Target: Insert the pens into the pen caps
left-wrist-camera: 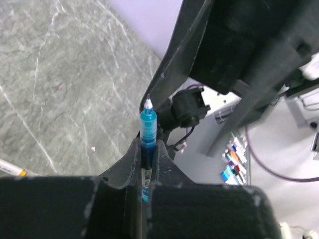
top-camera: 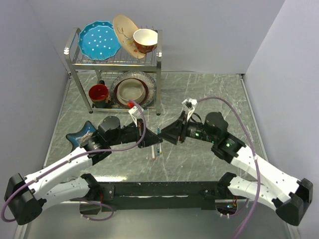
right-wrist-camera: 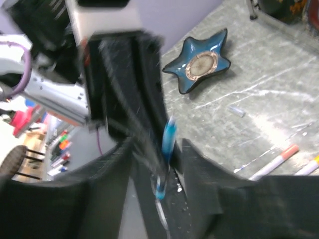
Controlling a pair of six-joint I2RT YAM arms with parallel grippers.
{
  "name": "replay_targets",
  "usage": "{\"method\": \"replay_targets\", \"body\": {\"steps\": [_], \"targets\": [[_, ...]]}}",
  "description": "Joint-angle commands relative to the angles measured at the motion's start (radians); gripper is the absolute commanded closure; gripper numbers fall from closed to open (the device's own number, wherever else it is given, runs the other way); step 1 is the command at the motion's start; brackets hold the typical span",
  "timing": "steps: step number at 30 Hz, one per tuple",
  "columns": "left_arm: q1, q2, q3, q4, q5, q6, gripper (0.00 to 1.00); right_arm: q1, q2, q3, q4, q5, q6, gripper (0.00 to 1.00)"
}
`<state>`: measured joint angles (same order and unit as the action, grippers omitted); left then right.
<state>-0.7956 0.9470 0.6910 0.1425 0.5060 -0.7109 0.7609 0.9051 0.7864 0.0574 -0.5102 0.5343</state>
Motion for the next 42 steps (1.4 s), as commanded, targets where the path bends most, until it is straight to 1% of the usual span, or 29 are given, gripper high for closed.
{"method": "replay_targets", "body": {"steps": [1, 3, 8, 11, 14, 19, 22, 23, 25, 27, 28, 29, 30, 31, 33, 34, 36, 37, 38, 39, 40, 42], "targets": [[0.004, -0.036, -0.011, 0.097, -0.024, -0.074, 0.99, 0.009, -0.121, -0.062, 0.108, -0.005, -0.057, 0.38], [0.004, -0.057, -0.008, 0.085, -0.062, -0.079, 0.99, 0.011, -0.143, -0.088, 0.117, -0.011, -0.072, 0.38], [0.004, -0.09, 0.002, 0.089, -0.095, -0.093, 0.99, 0.012, -0.163, -0.128, 0.128, -0.034, -0.088, 0.4], [0.004, -0.093, -0.001, 0.12, -0.101, -0.117, 0.99, 0.02, -0.134, -0.121, 0.124, -0.04, -0.091, 0.43], [0.004, -0.091, -0.01, 0.137, -0.115, -0.13, 0.99, 0.04, -0.095, -0.118, 0.157, -0.053, -0.07, 0.46], [0.004, -0.103, -0.03, 0.152, -0.141, -0.133, 0.99, 0.086, -0.025, -0.101, 0.153, -0.016, -0.069, 0.49], [0.004, -0.114, -0.036, 0.151, -0.164, -0.13, 0.99, 0.101, -0.009, -0.104, 0.176, 0.005, -0.062, 0.52], [0.004, -0.116, -0.039, 0.155, -0.17, -0.128, 0.99, 0.104, -0.008, -0.105, 0.183, 0.015, -0.059, 0.55], [0.004, -0.117, -0.045, 0.167, -0.17, -0.131, 0.99, 0.109, 0.003, -0.107, 0.203, 0.015, -0.051, 0.58], [0.004, -0.117, -0.045, 0.166, -0.184, -0.133, 0.97, 0.117, 0.014, -0.104, 0.206, 0.028, -0.048, 0.72], [0.004, -0.117, -0.044, 0.158, -0.187, -0.133, 0.94, 0.12, 0.017, -0.107, 0.213, 0.03, -0.046, 0.8], [0.004, -0.116, -0.041, 0.154, -0.19, -0.127, 0.92, 0.12, 0.018, -0.111, 0.22, 0.033, -0.042, 0.95], [0.004, -0.116, -0.036, 0.151, -0.202, -0.125, 0.88, 0.121, 0.018, -0.122, 0.243, 0.035, -0.031, 1.0], [0.004, -0.117, -0.033, 0.134, -0.208, -0.125, 0.71, 0.121, 0.018, -0.127, 0.251, 0.036, -0.025, 1.0], [0.004, -0.117, -0.021, 0.105, -0.251, -0.128, 0.42, 0.12, 0.006, -0.141, 0.266, 0.036, -0.014, 1.0], [0.004, -0.123, -0.013, 0.082, -0.274, -0.128, 0.24, 0.121, 0.0, -0.142, 0.26, 0.054, -0.013, 1.0], [0.004, -0.137, 0.014, -0.015, -0.334, -0.122, 0.15, 0.12, -0.027, -0.147, 0.231, 0.081, -0.014, 1.0], [0.004, -0.142, 0.024, -0.049, -0.413, -0.131, 0.11, 0.121, -0.04, -0.147, 0.214, 0.134, -0.016, 1.0], [0.004, -0.148, 0.034, -0.139, -0.487, -0.156, 0.1, 0.121, -0.052, -0.147, 0.179, 0.16, -0.019, 1.0], [0.004, -0.158, 0.051, -0.188, -0.547, -0.188, 0.08, 0.12, -0.079, -0.153, 0.165, 0.195, -0.017, 1.0], [0.004, -0.165, 0.056, -0.234, -0.67, -0.262, 0.07, 0.12, -0.095, -0.156, 0.15, 0.255, -0.016, 1.0], [0.004, -0.186, 0.051, -0.32, -0.766, -0.355, 0.07, 0.118, -0.136, -0.162, 0.107, 0.304, -0.011, 1.0]]}}
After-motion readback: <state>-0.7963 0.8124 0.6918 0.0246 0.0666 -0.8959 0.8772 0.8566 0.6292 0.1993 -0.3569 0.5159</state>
